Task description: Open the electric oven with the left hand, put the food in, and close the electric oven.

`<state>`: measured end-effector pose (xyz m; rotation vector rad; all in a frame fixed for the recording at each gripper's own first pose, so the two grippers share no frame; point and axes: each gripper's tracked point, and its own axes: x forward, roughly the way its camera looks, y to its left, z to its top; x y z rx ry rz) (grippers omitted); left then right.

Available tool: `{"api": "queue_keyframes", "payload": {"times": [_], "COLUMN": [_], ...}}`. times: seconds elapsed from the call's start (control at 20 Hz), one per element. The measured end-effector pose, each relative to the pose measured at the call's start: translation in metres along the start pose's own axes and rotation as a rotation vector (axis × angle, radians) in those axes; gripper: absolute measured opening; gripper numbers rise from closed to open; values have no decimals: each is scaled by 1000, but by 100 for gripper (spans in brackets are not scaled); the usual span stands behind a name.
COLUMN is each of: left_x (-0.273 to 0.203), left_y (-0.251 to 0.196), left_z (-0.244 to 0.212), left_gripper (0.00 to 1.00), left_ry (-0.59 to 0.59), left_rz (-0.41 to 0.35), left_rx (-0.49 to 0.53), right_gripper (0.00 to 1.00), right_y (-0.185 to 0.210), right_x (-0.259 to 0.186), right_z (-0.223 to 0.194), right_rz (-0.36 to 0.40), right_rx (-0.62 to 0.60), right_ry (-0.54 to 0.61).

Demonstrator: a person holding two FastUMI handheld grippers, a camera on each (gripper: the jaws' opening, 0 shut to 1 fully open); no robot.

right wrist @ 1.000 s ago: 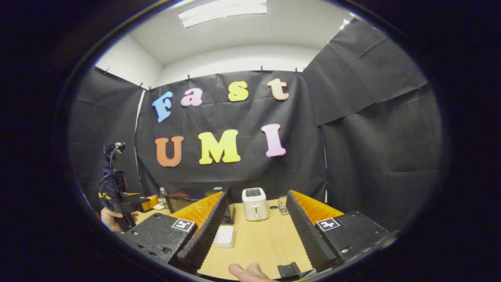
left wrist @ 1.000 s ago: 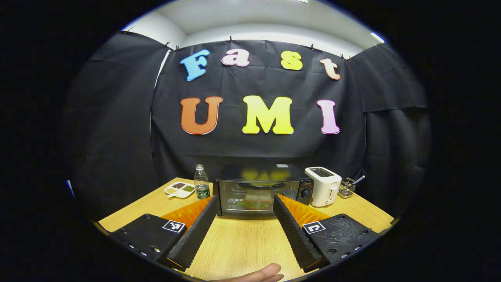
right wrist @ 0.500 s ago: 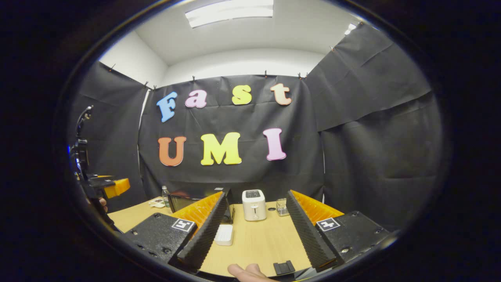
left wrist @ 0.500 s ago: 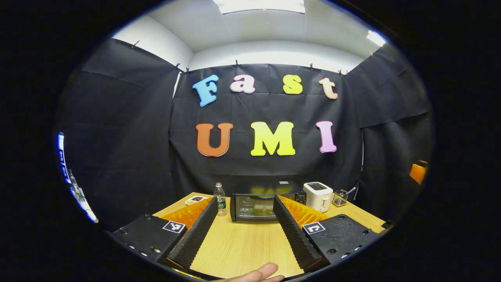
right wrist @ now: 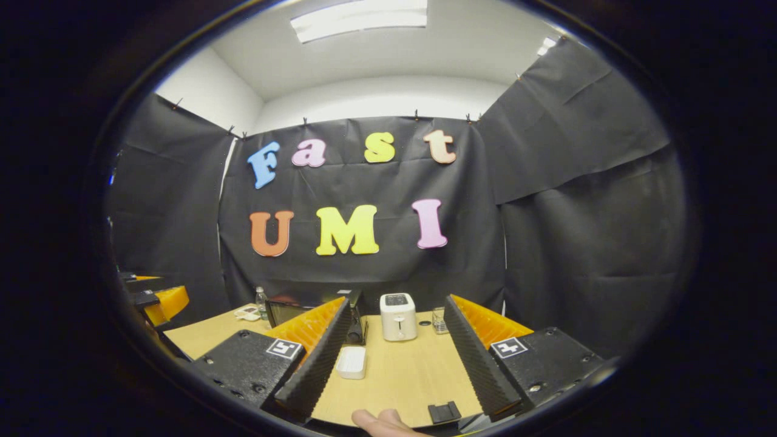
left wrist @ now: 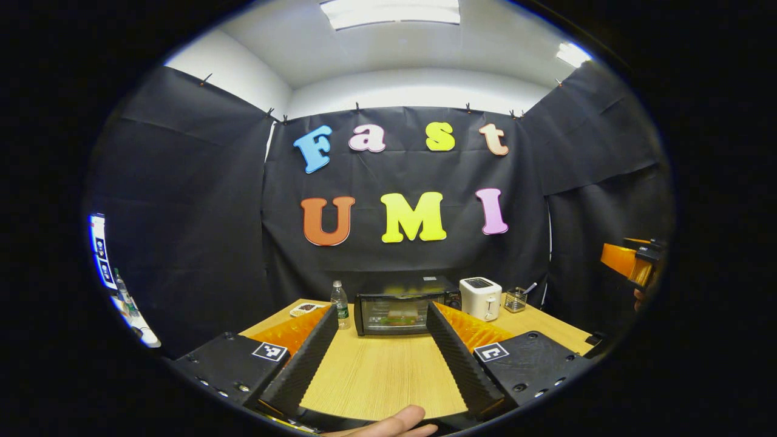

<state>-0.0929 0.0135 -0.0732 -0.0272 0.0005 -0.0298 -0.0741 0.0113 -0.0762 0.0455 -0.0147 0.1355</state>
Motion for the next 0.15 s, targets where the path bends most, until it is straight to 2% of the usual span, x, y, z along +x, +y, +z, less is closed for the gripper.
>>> {"api": "queue_keyframes", "payload": {"times": [0.15], "left_x": [-4], "left_y": [4], "left_z": [4], "left_gripper": [96], "left_ry": [-16], "left_rz": [11], "left_rx": [11], "right_gripper": [89], "right_y": [5], "right_x": [-6], "right_z": [4], "right_rz": [2], "right_rx": [0], "right_ry": [-8]}}
